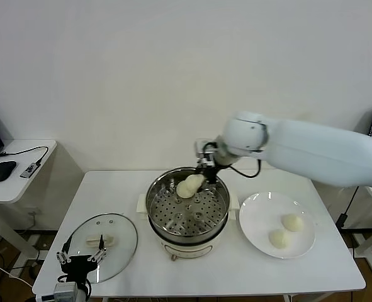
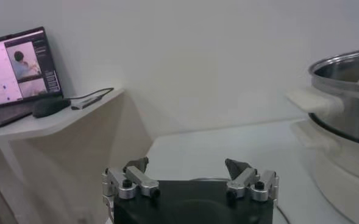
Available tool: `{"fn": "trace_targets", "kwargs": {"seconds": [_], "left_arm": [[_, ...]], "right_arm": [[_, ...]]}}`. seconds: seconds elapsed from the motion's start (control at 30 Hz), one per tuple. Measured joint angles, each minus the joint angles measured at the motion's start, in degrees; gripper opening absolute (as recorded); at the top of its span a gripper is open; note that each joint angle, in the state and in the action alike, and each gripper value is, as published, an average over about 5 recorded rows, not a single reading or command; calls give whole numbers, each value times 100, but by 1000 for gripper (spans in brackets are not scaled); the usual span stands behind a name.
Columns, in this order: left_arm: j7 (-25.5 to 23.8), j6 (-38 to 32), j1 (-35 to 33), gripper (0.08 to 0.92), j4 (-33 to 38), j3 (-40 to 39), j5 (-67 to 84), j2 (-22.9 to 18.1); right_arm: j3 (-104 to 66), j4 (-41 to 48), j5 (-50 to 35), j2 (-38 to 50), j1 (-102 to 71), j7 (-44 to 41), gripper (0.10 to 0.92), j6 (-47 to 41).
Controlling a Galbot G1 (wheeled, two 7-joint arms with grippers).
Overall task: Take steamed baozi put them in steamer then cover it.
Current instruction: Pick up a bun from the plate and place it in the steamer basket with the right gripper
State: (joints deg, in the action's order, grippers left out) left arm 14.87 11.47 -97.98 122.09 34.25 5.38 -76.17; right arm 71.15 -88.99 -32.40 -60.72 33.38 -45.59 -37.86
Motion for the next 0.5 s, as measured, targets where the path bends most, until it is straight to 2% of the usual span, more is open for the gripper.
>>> {"fn": "trace_targets", "kwargs": {"seconds": [0.5], "left_arm": [[0,-3,16,823,14,0,0,14]], "right_arm": [[95,885,-30,-1084,-675,251,551,-277]]}}
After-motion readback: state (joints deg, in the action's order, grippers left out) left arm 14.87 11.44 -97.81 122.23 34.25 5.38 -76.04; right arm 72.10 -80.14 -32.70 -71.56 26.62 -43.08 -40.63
